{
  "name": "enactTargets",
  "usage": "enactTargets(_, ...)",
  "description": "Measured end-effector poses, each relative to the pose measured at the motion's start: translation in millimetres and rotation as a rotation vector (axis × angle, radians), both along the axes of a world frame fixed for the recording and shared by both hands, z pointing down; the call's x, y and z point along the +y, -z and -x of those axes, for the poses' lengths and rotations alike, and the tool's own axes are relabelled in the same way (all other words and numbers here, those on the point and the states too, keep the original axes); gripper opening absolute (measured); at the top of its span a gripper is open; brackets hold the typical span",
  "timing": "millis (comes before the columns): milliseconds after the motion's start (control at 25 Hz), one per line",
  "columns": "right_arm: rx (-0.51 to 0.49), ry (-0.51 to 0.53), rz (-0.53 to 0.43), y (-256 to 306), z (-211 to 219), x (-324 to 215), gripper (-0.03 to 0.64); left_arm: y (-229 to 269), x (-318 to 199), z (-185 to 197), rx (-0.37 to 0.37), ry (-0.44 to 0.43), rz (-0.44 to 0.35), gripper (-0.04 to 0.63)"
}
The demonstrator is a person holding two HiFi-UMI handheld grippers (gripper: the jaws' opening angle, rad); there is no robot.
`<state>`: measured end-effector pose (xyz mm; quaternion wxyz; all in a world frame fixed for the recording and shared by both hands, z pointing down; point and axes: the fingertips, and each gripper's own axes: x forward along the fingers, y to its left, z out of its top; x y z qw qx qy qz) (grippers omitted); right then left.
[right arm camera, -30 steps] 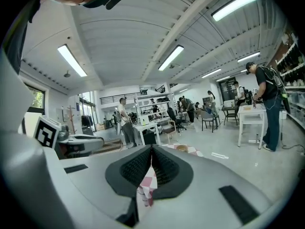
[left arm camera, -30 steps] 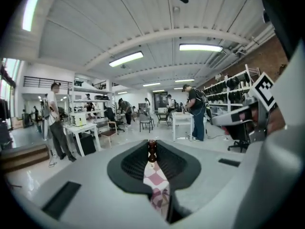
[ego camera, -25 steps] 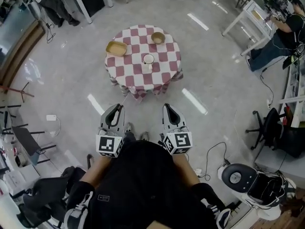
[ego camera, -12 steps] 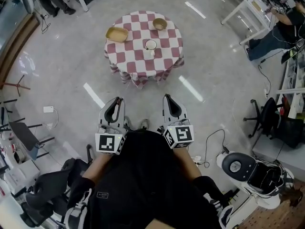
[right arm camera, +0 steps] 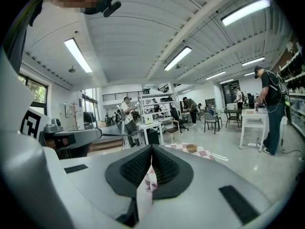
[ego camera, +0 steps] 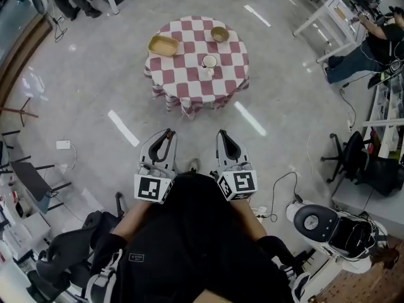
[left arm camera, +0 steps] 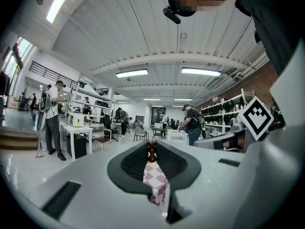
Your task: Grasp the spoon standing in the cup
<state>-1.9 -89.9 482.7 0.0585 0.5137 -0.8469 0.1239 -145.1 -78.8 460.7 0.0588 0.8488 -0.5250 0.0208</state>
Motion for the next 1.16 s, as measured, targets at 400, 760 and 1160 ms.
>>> enactTargets(400,0.03,-0.011,0.021,-3,27,2,0.026,-9,-4,18,0.027,-0.032,0.014,0.054)
enactTargets(760,0.041,-0.009,0.031,-4,33,4,0.026,-8,-4,16,0.029,-0.059,0.014,0.054)
enactTargets(1160,0.038,-0.011,0.028,-2,35,0,0.026,-6,-7,18,0.021,-0.058,0.032,0.054)
